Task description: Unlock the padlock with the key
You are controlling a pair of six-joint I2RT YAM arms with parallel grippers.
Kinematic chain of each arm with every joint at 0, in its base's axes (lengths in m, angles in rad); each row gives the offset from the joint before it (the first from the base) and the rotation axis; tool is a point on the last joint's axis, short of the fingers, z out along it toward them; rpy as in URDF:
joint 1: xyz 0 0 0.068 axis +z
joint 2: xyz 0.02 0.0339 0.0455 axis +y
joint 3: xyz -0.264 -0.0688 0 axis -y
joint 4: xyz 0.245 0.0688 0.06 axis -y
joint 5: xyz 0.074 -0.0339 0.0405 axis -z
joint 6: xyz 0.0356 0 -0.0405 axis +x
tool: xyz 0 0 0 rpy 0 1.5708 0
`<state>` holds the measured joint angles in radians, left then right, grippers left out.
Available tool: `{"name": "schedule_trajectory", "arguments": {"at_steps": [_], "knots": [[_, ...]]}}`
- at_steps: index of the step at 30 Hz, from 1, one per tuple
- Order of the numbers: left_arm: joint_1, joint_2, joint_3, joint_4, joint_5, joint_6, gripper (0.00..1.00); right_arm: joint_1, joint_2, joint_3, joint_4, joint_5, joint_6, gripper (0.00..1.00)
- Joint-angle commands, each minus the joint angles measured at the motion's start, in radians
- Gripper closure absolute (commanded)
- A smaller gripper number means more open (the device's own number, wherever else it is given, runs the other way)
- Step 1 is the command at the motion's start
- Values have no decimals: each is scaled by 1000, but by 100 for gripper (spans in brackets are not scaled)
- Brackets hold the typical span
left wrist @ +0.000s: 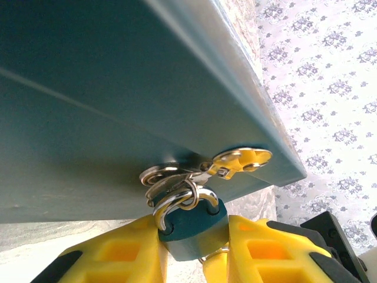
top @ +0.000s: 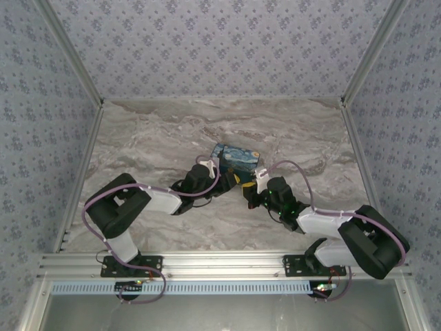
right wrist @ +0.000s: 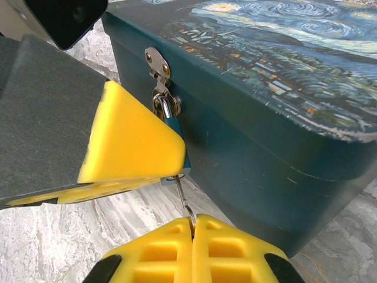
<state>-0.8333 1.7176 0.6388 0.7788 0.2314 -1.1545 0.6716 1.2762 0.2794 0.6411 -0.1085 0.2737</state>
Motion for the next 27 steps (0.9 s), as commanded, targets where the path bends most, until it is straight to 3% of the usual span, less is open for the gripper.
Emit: {"name": "schedule_trajectory", "arguments": {"at_steps": [1, 27], "knots": [[-12, 8, 20, 54, 7, -9, 72, -4, -21, 15, 36, 5, 14, 100], [-45, 17, 45, 56, 8, -62, 73, -6, 21, 66, 101, -36, -30, 100]]}}
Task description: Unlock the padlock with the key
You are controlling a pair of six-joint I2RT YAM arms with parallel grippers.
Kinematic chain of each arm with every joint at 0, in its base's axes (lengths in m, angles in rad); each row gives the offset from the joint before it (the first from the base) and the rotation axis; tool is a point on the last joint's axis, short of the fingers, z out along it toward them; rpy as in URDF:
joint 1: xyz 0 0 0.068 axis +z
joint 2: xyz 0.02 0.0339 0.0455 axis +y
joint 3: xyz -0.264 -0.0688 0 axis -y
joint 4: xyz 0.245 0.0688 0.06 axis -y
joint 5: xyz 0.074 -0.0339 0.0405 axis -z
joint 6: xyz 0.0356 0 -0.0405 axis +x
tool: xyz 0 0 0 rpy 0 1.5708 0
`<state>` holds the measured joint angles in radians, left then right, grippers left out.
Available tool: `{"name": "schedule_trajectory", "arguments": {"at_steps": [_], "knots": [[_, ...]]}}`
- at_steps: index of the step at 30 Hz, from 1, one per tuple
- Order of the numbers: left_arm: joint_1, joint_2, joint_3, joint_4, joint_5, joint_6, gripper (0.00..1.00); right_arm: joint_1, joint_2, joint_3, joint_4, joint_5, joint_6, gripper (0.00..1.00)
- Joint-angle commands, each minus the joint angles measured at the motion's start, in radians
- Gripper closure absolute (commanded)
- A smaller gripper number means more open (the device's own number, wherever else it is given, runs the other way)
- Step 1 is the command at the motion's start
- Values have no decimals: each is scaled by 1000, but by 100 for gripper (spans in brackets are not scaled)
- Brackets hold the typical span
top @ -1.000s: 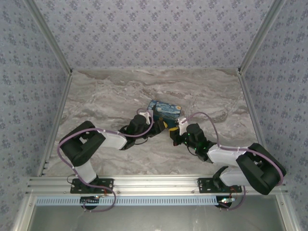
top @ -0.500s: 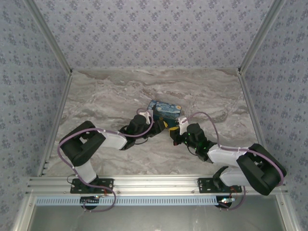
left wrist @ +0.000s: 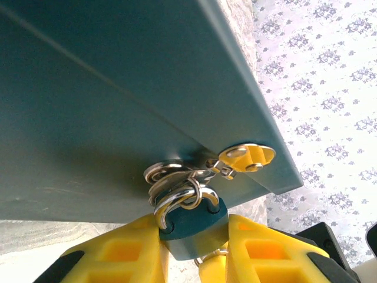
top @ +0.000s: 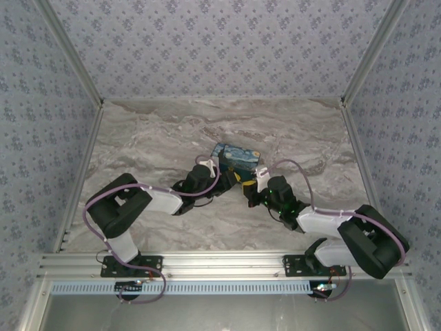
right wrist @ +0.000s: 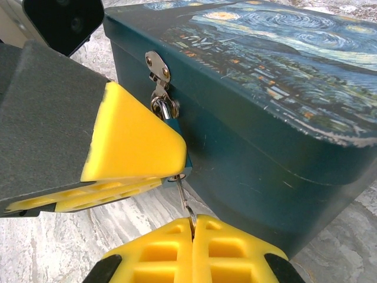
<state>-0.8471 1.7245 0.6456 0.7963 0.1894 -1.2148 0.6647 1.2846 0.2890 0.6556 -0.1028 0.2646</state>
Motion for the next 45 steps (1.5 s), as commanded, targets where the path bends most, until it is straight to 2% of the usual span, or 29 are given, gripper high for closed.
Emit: {"name": "schedule_trajectory", "arguments": {"at_steps": [1, 9, 25, 38, 45], "knots": [[-32, 10, 39, 38, 51, 0, 73, 0, 17, 59, 89, -47, -20, 100], [-33, 8, 42, 40, 53, -26, 74, -1, 31, 87, 85, -77, -48, 100], [-35, 3, 61, 2, 74, -57, 74, 7, 73, 117, 90, -56, -155, 100], [-36, -26, 68, -61, 86, -56, 74, -22, 57, 130, 146, -169, -145, 100], [-37, -40, 85, -84, 102, -72, 75, -18, 62, 150, 133, -166, -163, 100]]}}
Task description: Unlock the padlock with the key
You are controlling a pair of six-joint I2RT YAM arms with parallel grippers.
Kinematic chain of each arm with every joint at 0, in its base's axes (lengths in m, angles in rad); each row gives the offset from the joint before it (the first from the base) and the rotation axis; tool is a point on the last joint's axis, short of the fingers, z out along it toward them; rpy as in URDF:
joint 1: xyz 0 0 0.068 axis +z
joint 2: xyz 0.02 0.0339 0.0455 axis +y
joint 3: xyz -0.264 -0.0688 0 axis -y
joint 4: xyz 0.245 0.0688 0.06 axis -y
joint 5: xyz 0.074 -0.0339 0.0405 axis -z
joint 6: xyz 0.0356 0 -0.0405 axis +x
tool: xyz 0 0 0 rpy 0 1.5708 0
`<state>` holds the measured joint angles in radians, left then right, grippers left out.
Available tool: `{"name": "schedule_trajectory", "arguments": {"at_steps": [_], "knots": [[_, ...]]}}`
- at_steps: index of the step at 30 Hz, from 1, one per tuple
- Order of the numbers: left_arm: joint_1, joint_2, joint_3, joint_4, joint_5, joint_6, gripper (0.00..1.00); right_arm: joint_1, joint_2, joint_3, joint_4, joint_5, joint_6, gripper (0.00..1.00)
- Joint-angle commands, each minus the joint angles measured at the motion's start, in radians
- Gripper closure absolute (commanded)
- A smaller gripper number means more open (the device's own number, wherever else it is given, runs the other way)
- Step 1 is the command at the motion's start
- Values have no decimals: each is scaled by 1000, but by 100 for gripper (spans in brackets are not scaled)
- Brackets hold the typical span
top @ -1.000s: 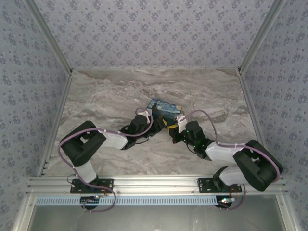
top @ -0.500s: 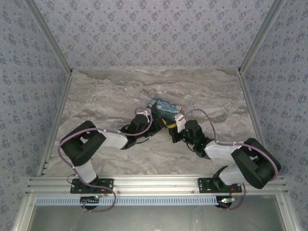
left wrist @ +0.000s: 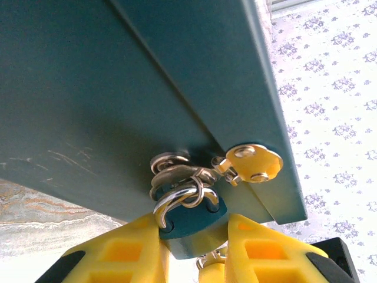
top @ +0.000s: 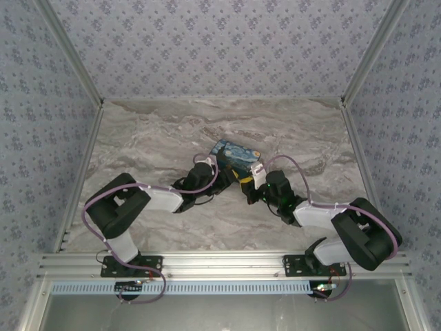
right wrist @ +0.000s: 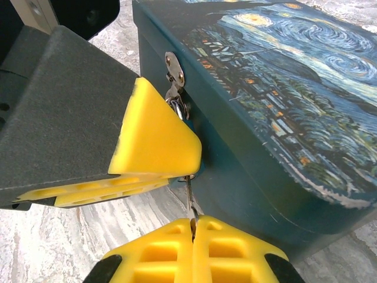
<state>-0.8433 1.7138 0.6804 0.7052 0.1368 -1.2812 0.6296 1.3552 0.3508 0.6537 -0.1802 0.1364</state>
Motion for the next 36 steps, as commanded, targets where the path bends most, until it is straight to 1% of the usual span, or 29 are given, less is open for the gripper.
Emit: {"name": "schedule_trajectory", "arguments": {"at_steps": [1, 6, 10, 13, 24, 36], "knots": [[-42, -32, 51, 5, 155, -4, 75, 16, -3, 90, 137, -87, -36, 100], [-43, -46, 48, 14, 153, -17, 75, 5, 21, 91, 145, -88, -39, 100], [-44, -60, 53, 5, 152, -17, 75, -3, 35, 77, 181, -113, -19, 100], [-45, -67, 55, 1, 152, -18, 75, 0, 45, 95, 182, -135, -17, 100], [-50, -68, 71, 1, 158, -26, 75, 6, 51, 115, 186, -157, -13, 100], [-51, -75, 58, -6, 167, -14, 75, -58, 39, 161, 142, -227, -3, 100]]}}
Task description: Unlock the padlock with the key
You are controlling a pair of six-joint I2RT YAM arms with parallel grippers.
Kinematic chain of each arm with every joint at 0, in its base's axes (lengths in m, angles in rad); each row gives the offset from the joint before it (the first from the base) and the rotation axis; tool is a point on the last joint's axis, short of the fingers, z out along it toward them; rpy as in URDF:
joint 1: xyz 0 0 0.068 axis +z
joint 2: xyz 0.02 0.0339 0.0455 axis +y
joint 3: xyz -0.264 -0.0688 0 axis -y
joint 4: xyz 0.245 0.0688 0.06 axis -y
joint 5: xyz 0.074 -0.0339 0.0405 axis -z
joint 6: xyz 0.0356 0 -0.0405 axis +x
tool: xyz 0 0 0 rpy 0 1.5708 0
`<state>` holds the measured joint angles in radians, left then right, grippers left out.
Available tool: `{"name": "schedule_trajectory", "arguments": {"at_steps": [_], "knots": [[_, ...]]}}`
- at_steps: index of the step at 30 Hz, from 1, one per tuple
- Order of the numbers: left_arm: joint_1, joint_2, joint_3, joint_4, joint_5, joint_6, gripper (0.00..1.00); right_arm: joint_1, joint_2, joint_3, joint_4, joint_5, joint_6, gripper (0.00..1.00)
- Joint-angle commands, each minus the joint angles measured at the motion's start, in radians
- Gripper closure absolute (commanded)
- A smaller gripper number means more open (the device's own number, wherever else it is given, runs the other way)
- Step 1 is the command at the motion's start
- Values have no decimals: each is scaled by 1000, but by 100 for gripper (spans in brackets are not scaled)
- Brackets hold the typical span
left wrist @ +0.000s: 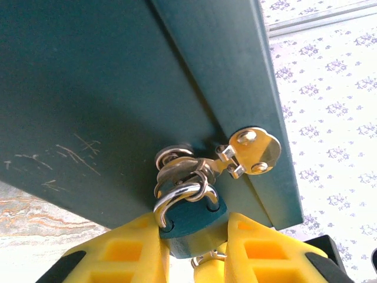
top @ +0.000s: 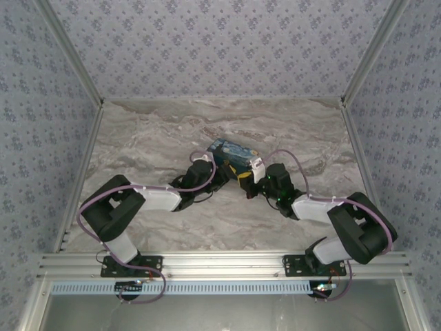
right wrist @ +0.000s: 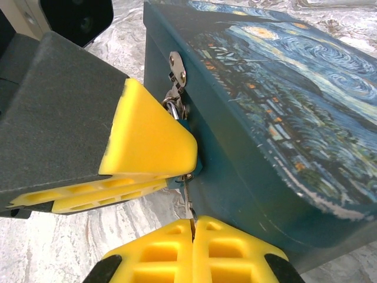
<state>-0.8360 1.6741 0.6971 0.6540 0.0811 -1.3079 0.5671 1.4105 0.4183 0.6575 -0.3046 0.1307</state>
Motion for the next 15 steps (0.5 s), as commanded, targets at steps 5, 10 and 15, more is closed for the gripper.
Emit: {"name": "schedule_trajectory", "arguments": {"at_steps": [5, 10, 15], "knots": [[-58, -33, 34, 50, 223, 20, 75, -8, -18, 89, 119, -168, 32, 100], [-58, -27, 21, 77, 224, 24, 75, -19, -19, 95, 118, -229, 97, 100], [-58, -30, 13, 90, 227, 34, 75, -36, -18, 96, 114, -271, 143, 100]]}}
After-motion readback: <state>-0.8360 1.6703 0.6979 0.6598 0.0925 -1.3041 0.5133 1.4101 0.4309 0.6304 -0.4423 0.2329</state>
